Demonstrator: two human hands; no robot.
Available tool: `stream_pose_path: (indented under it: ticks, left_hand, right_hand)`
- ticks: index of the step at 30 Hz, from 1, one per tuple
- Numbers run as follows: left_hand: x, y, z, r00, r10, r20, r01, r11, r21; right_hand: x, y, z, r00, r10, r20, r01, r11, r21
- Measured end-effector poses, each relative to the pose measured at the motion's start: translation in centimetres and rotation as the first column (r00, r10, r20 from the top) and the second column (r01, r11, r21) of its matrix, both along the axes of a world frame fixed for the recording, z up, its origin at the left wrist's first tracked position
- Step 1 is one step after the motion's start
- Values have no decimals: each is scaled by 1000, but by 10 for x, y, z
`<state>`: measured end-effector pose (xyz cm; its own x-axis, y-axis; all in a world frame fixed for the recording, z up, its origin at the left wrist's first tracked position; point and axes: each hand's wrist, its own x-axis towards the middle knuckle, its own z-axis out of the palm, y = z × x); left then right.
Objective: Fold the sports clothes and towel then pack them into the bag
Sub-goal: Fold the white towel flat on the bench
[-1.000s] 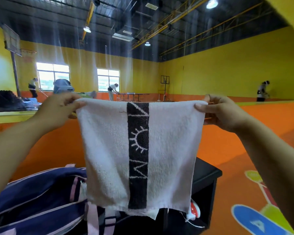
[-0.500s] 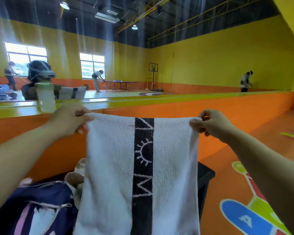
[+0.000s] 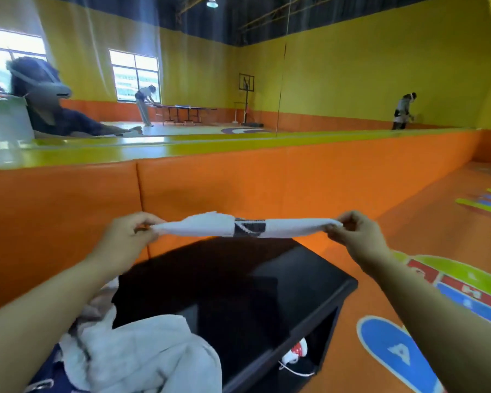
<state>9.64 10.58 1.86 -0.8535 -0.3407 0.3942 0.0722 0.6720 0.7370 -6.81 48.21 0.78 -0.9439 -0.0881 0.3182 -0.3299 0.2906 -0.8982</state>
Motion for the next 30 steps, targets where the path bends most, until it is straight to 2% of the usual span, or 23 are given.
stream_pose_path:
  ticks: [3, 5, 8, 15, 18, 22, 26, 30]
  left_hand:
    - [11, 8, -52, 981, 7, 193, -3, 1000, -21]
    - [19, 4, -76, 950, -15, 312, 18, 1000, -7]
    - [28, -3, -90, 923, -50, 381, 40, 999, 34]
    - [14, -10, -84, 945, -23, 327, -19, 992, 125]
    - [-11, -6, -77, 973, 31, 230, -77, 978, 194]
    - [-62, -13, -78, 979, 47, 201, -103, 954, 282]
    - [-110, -29, -95, 975, 80, 208, -131, 961, 242]
    - [-145, -43, -118, 964, 103, 247, -154, 969, 195]
  right_hand:
    - [17, 5, -59, 990, 55, 126, -77, 982, 171]
    - [33, 9, -86, 968, 105, 228, -155, 964, 215]
    - [48, 13, -104, 952, 137, 274, -209, 944, 255]
    - [43, 7, -98, 946, 172, 275, -214, 968, 131]
    - [25, -4, -97, 962, 96, 255, -120, 989, 83]
    - [-15, -25, -100, 962, -12, 272, 18, 1000, -19]
    - [-62, -46, -108, 958, -74, 278, 66, 997, 37]
    - [-98, -67, -115, 956, -143, 256, 93, 976, 198]
